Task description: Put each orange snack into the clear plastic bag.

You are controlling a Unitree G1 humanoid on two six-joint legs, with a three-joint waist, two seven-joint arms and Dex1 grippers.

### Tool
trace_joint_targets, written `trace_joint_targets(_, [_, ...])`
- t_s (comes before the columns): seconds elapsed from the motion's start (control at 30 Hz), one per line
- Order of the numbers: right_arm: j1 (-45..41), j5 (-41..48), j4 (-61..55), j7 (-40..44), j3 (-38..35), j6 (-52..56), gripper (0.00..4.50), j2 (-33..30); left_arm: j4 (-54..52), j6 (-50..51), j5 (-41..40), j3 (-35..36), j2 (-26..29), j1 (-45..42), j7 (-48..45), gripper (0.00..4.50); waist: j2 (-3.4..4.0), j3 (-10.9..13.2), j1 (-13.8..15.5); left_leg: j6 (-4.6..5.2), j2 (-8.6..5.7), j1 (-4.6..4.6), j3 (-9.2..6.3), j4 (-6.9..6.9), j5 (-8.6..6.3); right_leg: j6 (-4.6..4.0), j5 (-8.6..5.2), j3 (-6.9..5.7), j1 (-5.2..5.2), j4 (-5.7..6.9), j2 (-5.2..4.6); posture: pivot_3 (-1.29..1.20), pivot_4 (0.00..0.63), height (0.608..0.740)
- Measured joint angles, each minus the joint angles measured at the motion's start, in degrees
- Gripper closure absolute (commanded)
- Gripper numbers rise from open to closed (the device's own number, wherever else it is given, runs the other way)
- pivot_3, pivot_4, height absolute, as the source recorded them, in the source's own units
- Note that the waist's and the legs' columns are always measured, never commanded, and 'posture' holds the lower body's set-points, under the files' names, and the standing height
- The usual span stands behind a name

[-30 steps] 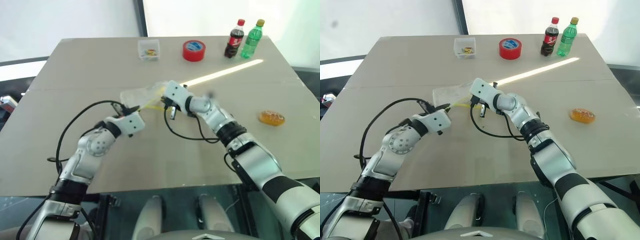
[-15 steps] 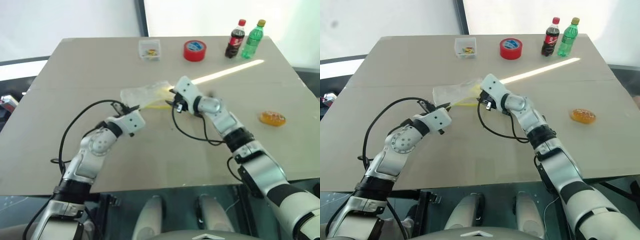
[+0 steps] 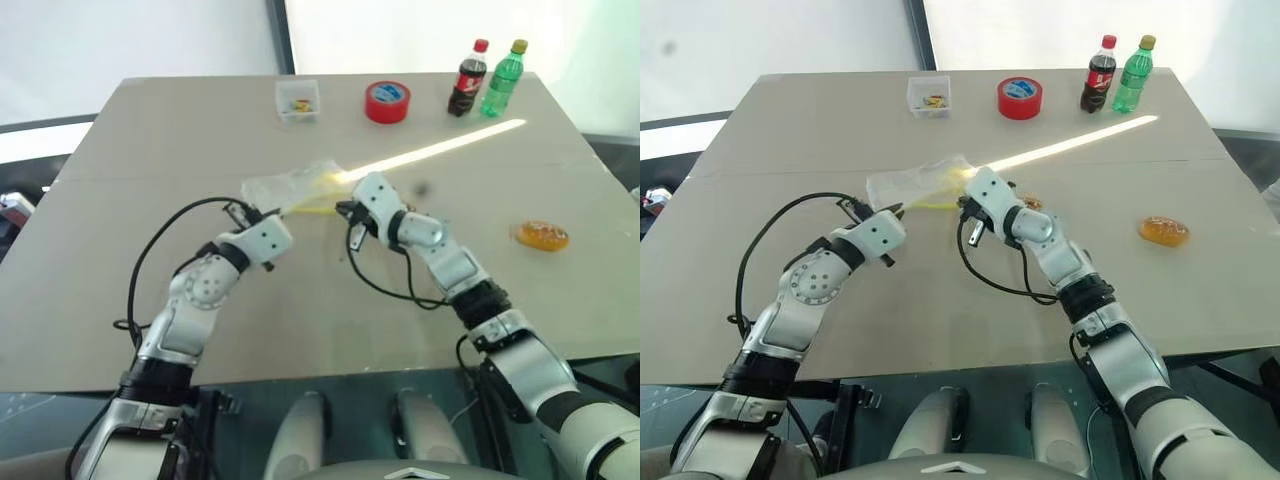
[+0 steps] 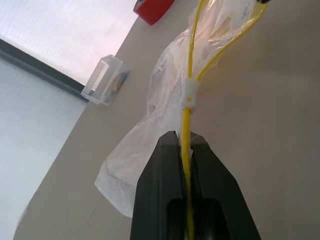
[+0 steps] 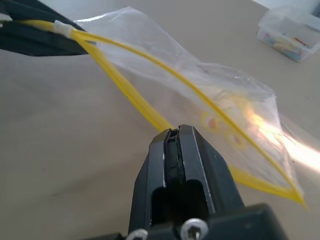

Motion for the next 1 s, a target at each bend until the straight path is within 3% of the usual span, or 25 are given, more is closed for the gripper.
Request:
trace_joint_targets(0.3, [-11.3, -7.2, 21.3, -7.2, 4.4, -12.0, 4.45, 2.2, -0.4, -0.3, -1.0, -0.3, -0.5, 0.1, -1.0, 4.5, 0.0, 0.0, 0.0, 0.0, 0.0, 0.0, 0.0, -0.03, 0.0, -0.01, 0.0, 0.0, -0.01, -0.03, 0.0, 0.0, 0.15, 0.74])
trace_joint_targets(0.4, [-12.7, -11.1, 25.1, -10.4, 7.1, -15.1, 3.68, 2.2, -0.4, -0.2, -1.0, -0.3, -0.9, 0.1, -1.0, 4.5, 0.01, 0.0, 0.0, 0.0, -0.01, 0.0, 0.0, -0.03, 0.0, -0.01, 0.0, 0.01, -0.01, -0.02, -0.01, 0.0, 0.15, 0.74])
trace_joint_targets(0.63, [-15.7, -20.8, 28.9, -23.7, 12.4, -22.0, 0.42, 0.5, -0.4, 0.4, -0.9, -0.3, -2.3, 0.1, -1.0, 4.5, 0.01, 0.0, 0.0, -0.01, -0.01, 0.0, 0.0, -0.04, 0.0, -0.01, 0.0, 0.01, -0.02, -0.02, 0.0, 0.0, 0.15, 0.74])
trace_joint_targets(0.67, [-15.7, -21.2, 29.2, -25.0, 12.4, -22.4, 0.24, 0.6, -0.4, 0.8, -0.9, -0.5, -2.6, 0.1, -1.0, 4.5, 0.01, 0.0, -0.1, -0.01, -0.01, 0.0, 0.0, -0.04, 0.0, -0.01, 0.0, 0.01, -0.02, -0.02, 0.0, 0.0, 0.15, 0.74])
trace_joint_targets(1.0, [-12.1, -20.5, 25.8, -26.8, 10.9, -25.9, 0.1, -3.2, -0.5, 2.7, -0.4, -1.9, -3.6, -0.6, -1.0, 4.5, 0.0, 0.0, 0.1, 0.0, -0.02, -0.01, 0.0, -0.03, 0.0, -0.01, 0.0, 0.02, 0.01, -0.03, -0.01, 0.0, 0.15, 0.74])
